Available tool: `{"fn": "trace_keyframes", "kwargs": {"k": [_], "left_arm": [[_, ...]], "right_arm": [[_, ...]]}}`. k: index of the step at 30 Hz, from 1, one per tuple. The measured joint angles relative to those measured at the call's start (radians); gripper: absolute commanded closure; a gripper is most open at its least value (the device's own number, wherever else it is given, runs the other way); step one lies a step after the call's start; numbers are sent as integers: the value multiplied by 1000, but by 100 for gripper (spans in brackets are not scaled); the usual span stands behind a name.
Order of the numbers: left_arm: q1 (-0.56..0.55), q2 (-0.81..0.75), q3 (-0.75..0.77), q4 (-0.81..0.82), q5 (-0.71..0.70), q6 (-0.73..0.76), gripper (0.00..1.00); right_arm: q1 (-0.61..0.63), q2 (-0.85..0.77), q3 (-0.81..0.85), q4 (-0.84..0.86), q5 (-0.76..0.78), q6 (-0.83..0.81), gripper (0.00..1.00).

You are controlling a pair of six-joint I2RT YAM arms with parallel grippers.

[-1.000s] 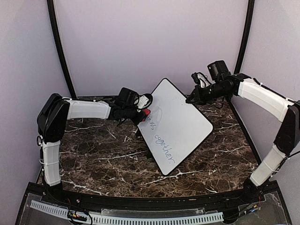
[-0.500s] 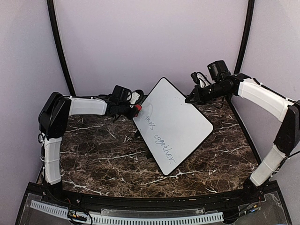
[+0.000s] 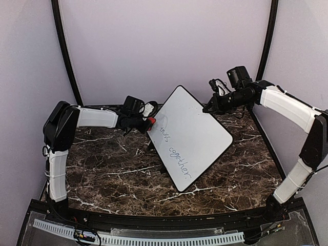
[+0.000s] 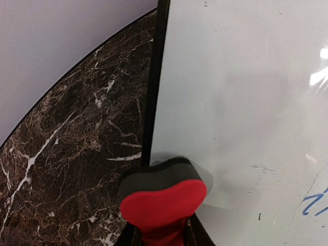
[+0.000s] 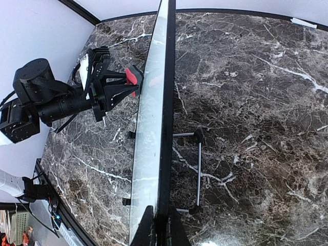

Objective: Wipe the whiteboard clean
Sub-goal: Erase the center of the whiteboard.

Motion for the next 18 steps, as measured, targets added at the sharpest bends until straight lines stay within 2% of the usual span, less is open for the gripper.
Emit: {"fn": "trace_keyframes", "kwargs": {"k": [18], "left_arm": [[-135, -79, -61, 35, -39, 23, 100]], "right_arm": [[0, -1, 0, -10, 14, 13, 100]]}}
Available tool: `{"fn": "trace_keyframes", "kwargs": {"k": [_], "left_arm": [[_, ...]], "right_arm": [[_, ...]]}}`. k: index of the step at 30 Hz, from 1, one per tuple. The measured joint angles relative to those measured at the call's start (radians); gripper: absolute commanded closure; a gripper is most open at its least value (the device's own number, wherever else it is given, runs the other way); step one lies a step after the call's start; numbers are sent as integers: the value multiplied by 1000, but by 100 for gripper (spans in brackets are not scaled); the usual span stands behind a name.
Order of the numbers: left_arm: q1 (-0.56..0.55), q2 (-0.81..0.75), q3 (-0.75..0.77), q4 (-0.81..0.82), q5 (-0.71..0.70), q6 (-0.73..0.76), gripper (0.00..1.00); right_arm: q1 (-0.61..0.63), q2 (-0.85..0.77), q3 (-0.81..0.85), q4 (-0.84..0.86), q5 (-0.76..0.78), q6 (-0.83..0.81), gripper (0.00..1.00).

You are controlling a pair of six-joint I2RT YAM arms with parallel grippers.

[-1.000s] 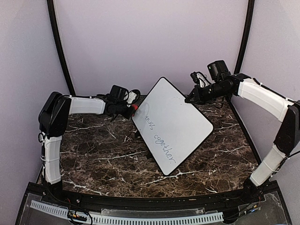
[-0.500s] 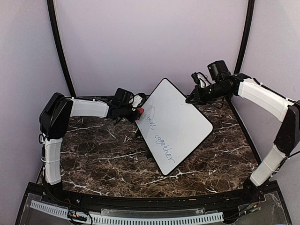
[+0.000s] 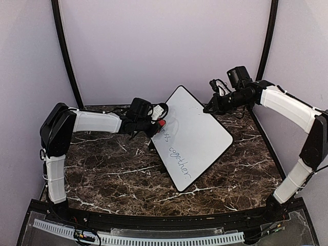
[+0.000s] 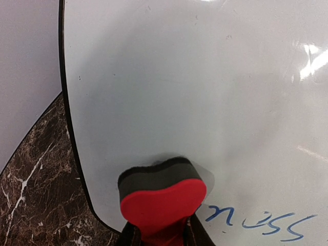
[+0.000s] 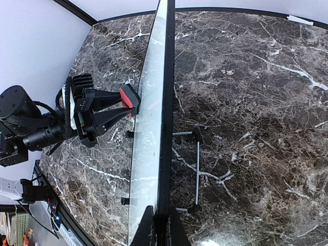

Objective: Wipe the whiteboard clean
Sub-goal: Erase the center of the whiteboard.

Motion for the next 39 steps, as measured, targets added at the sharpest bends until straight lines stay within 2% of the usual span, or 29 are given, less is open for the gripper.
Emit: {"fn": "trace_keyframes", "kwargs": {"k": [6, 18, 26, 39], "left_arm": [[5, -1, -8, 16, -10, -3, 100], [143, 52, 12, 14, 36, -36, 100], [83, 50, 4, 27, 33, -32, 100], [-1, -24, -107, 142, 34, -35, 100]], "right_arm": [[0, 0, 0, 0, 0, 0, 100], [0, 0, 0, 10, -19, -22, 100], [0, -1, 0, -1, -3, -3, 100], [0, -3, -1, -5, 3, 0, 100]]}}
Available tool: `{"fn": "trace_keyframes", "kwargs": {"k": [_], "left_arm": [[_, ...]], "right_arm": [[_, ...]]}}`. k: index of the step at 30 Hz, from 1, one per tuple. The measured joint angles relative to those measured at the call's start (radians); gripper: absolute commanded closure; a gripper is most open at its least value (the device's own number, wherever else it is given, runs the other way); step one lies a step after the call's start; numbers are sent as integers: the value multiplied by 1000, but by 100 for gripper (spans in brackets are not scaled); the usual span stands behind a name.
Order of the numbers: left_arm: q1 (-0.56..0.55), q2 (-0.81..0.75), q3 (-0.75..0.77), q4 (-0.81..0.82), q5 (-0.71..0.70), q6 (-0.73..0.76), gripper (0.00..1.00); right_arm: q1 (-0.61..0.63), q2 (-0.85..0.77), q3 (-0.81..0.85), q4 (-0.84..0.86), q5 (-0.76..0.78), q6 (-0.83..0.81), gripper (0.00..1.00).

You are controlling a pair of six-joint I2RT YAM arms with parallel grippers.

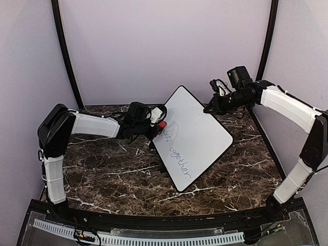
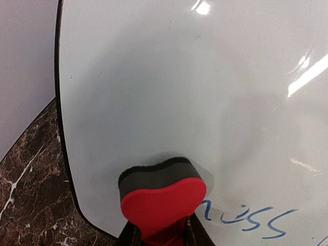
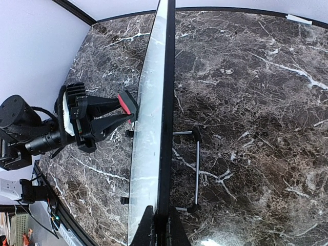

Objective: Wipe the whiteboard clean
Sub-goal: Erase the center of the whiteboard.

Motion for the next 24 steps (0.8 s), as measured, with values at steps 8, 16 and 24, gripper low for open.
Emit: {"fn": "trace_keyframes", "kwargs": {"k": [8, 16, 24], "left_arm": [[-40, -26, -18, 24, 1, -5, 100], [15, 16, 43, -10, -39, -2, 100], [80, 68, 68, -49, -50, 7, 100]], "right_arm": [[0, 0, 0, 0, 1, 0, 100], [0, 0, 0, 2, 1, 0, 100], [0, 0, 0, 4, -4, 0, 100]]}}
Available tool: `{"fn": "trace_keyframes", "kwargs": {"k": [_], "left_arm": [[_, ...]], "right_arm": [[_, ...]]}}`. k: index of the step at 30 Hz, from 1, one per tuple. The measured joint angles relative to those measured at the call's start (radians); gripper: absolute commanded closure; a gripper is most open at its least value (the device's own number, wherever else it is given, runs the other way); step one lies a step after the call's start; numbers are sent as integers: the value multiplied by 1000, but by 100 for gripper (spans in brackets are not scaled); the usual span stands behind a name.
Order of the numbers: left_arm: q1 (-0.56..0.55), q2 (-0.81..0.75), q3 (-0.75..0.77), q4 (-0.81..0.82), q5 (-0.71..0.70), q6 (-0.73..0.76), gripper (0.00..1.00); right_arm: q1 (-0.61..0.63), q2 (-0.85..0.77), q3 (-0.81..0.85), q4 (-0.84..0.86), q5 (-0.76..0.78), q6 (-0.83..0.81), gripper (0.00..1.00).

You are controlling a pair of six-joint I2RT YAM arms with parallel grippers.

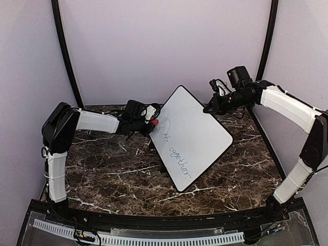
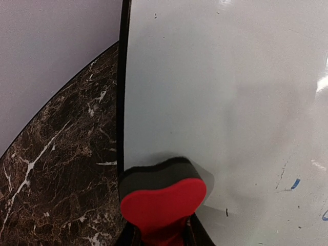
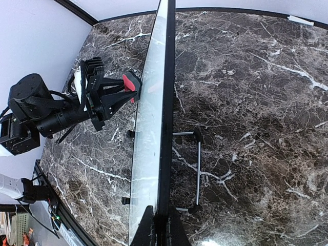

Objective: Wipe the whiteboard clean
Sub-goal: Erase the center of the whiteboard.

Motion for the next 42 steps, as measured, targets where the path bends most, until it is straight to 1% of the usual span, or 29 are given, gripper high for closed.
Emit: {"fn": "trace_keyframes", "kwargs": {"k": [6, 16, 22, 29, 37, 42], "left_arm": [[-25, -3, -2, 0, -16, 19, 100], [-141, -65, -52, 37, -52, 41, 100], [-172, -82, -73, 62, -71, 38, 100], [-160, -67, -47, 48, -82, 21, 100], [-64, -3, 5, 19, -71, 9, 100], [-56, 5, 12, 5, -68, 11, 100]], "right_arm": [[0, 0, 0, -3, 2, 0, 100], [-2, -4, 0, -15, 15, 1, 100], [-3, -4, 0, -16, 15, 0, 100], [-4, -4, -1, -14, 18, 0, 100], [-4, -8, -5, -8, 16, 1, 100], [-4, -8, -5, -8, 16, 2, 100]]}}
